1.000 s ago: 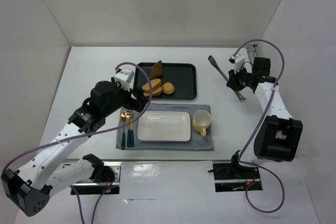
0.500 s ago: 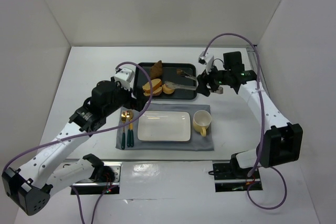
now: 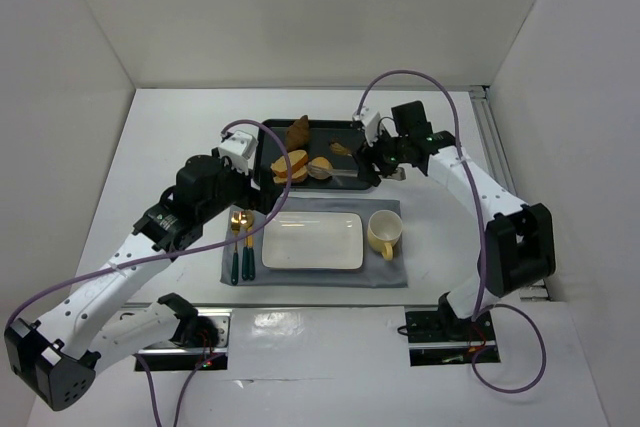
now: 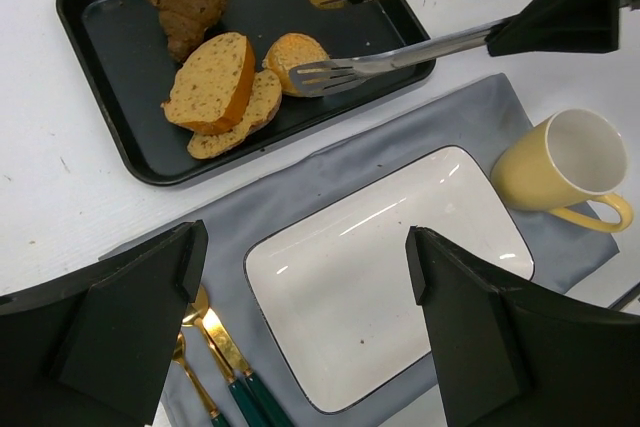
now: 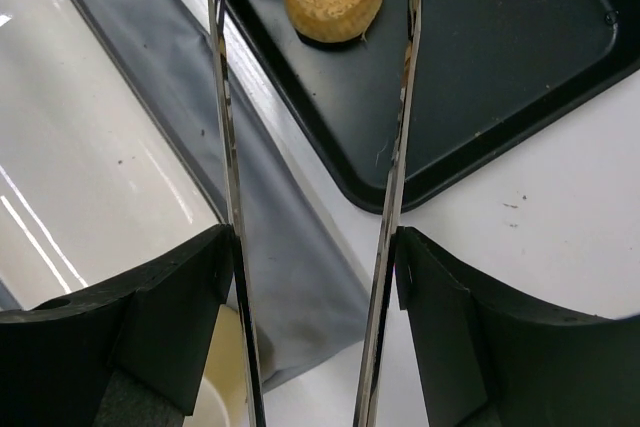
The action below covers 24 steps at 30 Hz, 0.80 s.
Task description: Place the bread
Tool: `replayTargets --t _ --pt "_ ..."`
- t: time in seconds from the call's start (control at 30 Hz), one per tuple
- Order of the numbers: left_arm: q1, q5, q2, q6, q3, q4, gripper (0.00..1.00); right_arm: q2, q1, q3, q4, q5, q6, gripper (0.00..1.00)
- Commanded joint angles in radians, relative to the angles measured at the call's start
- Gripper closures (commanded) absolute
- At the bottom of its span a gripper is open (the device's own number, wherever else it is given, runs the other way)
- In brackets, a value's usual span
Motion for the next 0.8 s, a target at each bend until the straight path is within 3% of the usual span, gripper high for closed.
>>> replayTargets --t 0.0,0.63,0.7,0.77 --pt "0.007 -0.008 -0.013 0.021 0.001 0.043 0.0 0.033 0.017 0.024 0.085 0.047 0.013 0.25" --pt "0.007 -0.017 -0.013 0.021 0.001 0.043 0.0 0.154 0.049 0.034 0.108 0.078 -0.005 0.28" --pt "0.007 -0.017 -0.013 0.021 0.001 0.043 0.0 0.154 0.049 0.024 0.108 0.078 -0.015 0.32" --pt "0.007 -0.017 -0.013 0.021 0.001 0.043 0.0 0.145 0.059 0.014 0.108 0.078 -0.015 0.47"
